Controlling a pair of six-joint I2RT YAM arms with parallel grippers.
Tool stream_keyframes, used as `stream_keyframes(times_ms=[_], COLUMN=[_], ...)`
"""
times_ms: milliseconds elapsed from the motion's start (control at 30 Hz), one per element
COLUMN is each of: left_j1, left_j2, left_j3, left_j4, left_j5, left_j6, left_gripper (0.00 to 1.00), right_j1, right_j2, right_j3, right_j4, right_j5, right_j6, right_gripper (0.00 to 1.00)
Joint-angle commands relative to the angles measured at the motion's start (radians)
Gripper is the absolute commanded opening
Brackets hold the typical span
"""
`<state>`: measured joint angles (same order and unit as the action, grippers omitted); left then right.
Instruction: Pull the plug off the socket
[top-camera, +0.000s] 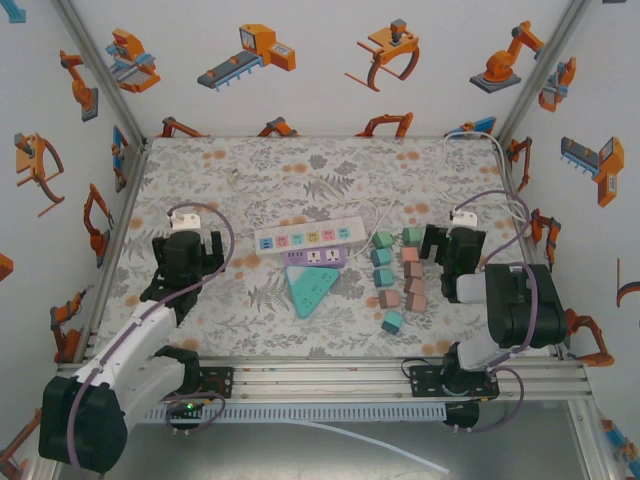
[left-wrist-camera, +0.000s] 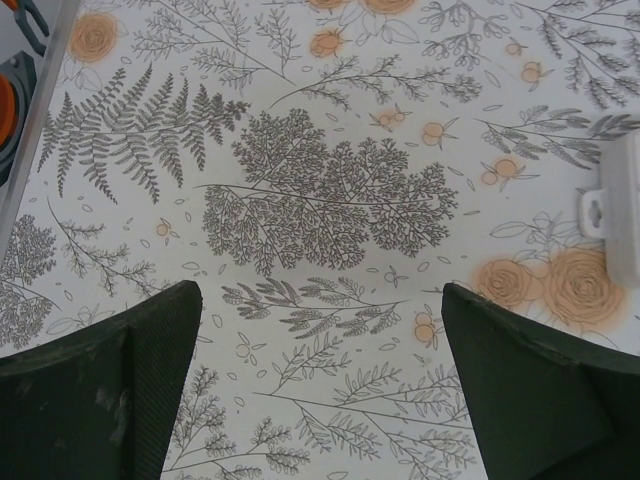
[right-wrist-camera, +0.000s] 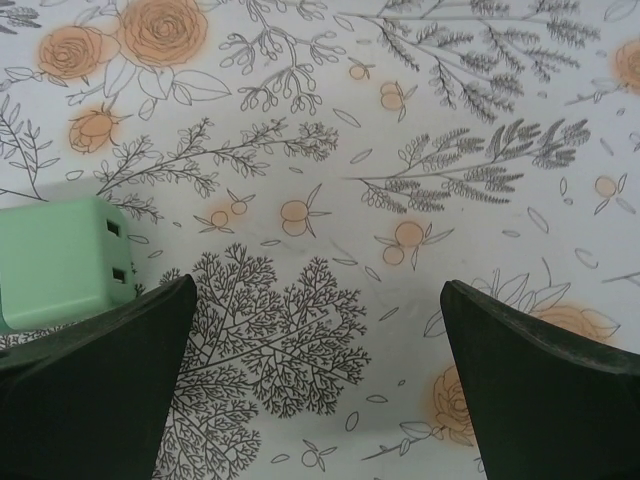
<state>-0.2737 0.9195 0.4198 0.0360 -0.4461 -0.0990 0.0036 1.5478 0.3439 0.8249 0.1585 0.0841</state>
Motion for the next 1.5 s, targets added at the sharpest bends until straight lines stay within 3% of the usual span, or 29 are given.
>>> stream_keyframes(times_ms=[0,167,433,667,767,867,900,933,967,1033,1100,1167,1233,1467], left_j1=[0.037,0.112,0.23,0.288,0.278,0.278,0.278,0.281,0.285,0.278,0.276,0.274,0.265,0.251], left_j2=[0.032,0.166,0.444,0.586,0.6,0.593,0.643,0.644,0.603,0.642,0.61,0.631,0.613,0.619], left_j3=[-0.016,-0.029,0.031,0.095,0.128,0.031,-0.038,-0.057,-0.033,-0.037,-0.015,-0.03,-0.012,-0.009], left_j4=[0.125,0.287,0.512,0.585,0.53,0.676,0.874,0.931,0.809,0.882,0.778,0.849,0.78,0.783], left_j5=[0.027,0.07,0.237,0.376,0.427,0.44,0.437,0.424,0.411,0.408,0.399,0.397,0.385,0.366], left_j6=[0.021,0.027,0.024,0.011,0.042,0.046,0.046,0.038,0.025,0.034,0.032,0.035,0.044,0.059], left_gripper=[0.97,0.97,0.97,0.98,0.97,0.97,0.97,0.97,0.97,0.97,0.97,0.97,0.97,0.97], right_j1=[-0.005,-0.005,-0.005,-0.005,-0.005,-0.005,-0.005,-0.005,-0.005,-0.005,-0.005,-0.005,-0.005,-0.005], right_j2=[-0.004,-0.003,-0.003,-0.003,-0.003,-0.003,-0.003,-0.003,-0.003,-0.003,-0.003,-0.003,-0.003,-0.003], right_j3=[0.014,0.018,0.02,0.02,0.02,0.02,0.02,0.02,0.02,0.02,0.02,0.02,0.02,0.019], right_j4=[0.106,0.094,0.094,0.093,0.092,0.092,0.092,0.092,0.092,0.092,0.092,0.092,0.092,0.092], right_j5=[-0.018,-0.013,-0.024,-0.023,-0.023,-0.024,-0.023,-0.024,-0.023,-0.024,-0.023,-0.023,-0.023,-0.023], right_j6=[-0.024,-0.024,-0.027,-0.028,-0.027,-0.028,-0.027,-0.027,-0.026,-0.027,-0.028,-0.027,-0.028,-0.027], right_gripper=[1.0,0.99,0.99,0.99,0.99,0.99,0.99,0.99,0.99,0.99,0.99,0.99,0.99,0.99])
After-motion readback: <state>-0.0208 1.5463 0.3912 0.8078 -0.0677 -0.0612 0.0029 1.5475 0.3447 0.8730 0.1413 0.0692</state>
